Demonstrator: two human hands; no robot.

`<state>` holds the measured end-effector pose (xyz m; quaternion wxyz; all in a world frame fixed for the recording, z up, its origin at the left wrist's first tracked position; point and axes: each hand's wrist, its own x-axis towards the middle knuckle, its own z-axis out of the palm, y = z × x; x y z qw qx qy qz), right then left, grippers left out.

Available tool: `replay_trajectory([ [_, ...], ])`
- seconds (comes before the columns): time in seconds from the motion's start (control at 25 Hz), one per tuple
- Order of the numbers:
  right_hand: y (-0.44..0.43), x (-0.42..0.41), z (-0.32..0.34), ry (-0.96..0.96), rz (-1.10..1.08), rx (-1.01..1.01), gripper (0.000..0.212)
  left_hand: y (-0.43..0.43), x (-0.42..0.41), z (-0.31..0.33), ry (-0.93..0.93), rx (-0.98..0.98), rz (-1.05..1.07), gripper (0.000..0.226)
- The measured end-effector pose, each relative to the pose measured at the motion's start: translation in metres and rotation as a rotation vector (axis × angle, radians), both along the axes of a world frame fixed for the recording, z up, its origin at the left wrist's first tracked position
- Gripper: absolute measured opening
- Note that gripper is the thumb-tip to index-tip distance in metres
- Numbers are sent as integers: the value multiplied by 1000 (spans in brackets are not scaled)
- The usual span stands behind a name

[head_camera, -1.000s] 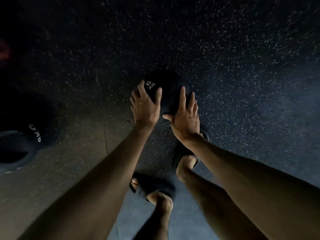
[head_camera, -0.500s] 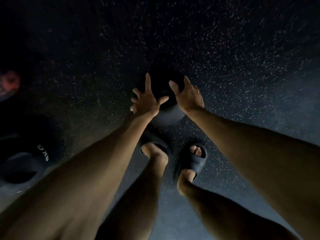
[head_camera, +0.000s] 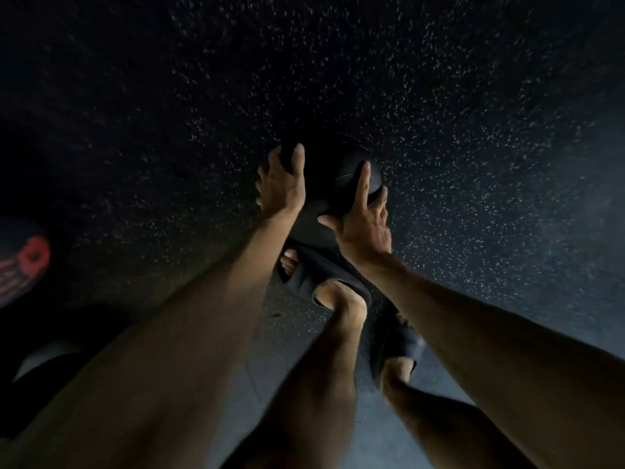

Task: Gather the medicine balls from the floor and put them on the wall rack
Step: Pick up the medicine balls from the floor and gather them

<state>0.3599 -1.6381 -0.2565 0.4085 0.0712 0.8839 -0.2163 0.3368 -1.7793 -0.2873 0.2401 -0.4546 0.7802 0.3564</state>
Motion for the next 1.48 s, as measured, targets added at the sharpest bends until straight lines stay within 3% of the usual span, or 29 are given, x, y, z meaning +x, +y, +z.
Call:
replay_trajectory([
  [0.08, -9, -21, 3, -76, -28, 48, 114, -4, 31, 13, 157, 27, -87, 78],
  [0.24, -32, -82, -2, -156, -49, 140, 116, -3, 64, 25, 124, 107, -344, 109],
  [0.44, -57, -164, -15, -120, -23, 133, 98, -13, -11, 28, 6, 162, -201, 130],
  [0.6, -62, -232, -25, -114, -40, 122, 80, -29, -88, 27, -85, 161, -175, 123],
  [0.76, -46, -229, -10, 95, 152, 66, 67, -43, -157, 21, -74, 125, -63, 103],
  [0.88, -41, -207, 14, 137, 319, 40, 88, -63, -214, 10, 8, 47, 30, 72],
  [1.0, -61, -231, 12, 40, 292, -20, 105, -71, -251, 1, -30, -49, 107, 57],
  [1.2, -89, -322, 4, -149, 246, 57, 99, -71, -236, 20, 158, -43, -8, 70],
  [1.36, -105, -393, -8, -266, 146, 103, 95, -56, -223, 30, 140, -17, -201, 106],
  [1.48, -121, -447, -24, -264, 7, 95, 90, -62, -272, 27, 130, -64, -279, 114],
])
